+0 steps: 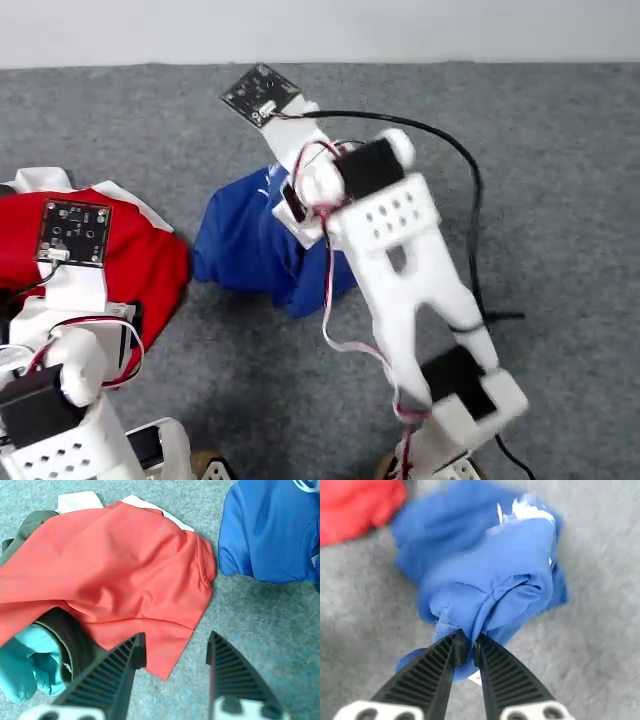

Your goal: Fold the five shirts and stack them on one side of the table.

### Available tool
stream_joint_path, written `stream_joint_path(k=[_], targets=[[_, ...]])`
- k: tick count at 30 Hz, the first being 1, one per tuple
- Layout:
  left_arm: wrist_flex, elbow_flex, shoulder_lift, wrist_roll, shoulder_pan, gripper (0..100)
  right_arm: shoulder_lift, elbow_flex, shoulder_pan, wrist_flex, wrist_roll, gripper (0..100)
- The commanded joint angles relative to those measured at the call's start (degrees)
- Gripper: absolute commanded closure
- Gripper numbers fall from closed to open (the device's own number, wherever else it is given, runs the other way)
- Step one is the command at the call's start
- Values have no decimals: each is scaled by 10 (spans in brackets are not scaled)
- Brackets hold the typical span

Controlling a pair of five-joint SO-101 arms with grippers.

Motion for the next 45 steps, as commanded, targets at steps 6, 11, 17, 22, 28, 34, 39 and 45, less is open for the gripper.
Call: stream_joint_path(k=[6,11,17,22,28,34,39,45], targets=[[-17,-2,8,3,6,803,107,-7,91,25,-9,736],[-17,-2,8,4,6,803,44,21,85,25,-5,712],[-17,-1,8,4,6,803,-38,166,97,25,36,713],[-17,-1,8,4,6,803,-94,289,104,25,33,713],[-17,-1,8,4,6,803,-66,370,103,5,-31,713],[-25,23,6,4,6,803,10,368,88,-36,-61,713],[-41,62,3,4,4,803,61,368,87,-67,-76,714],[-41,65,3,4,6,803,93,368,88,-68,-73,749]])
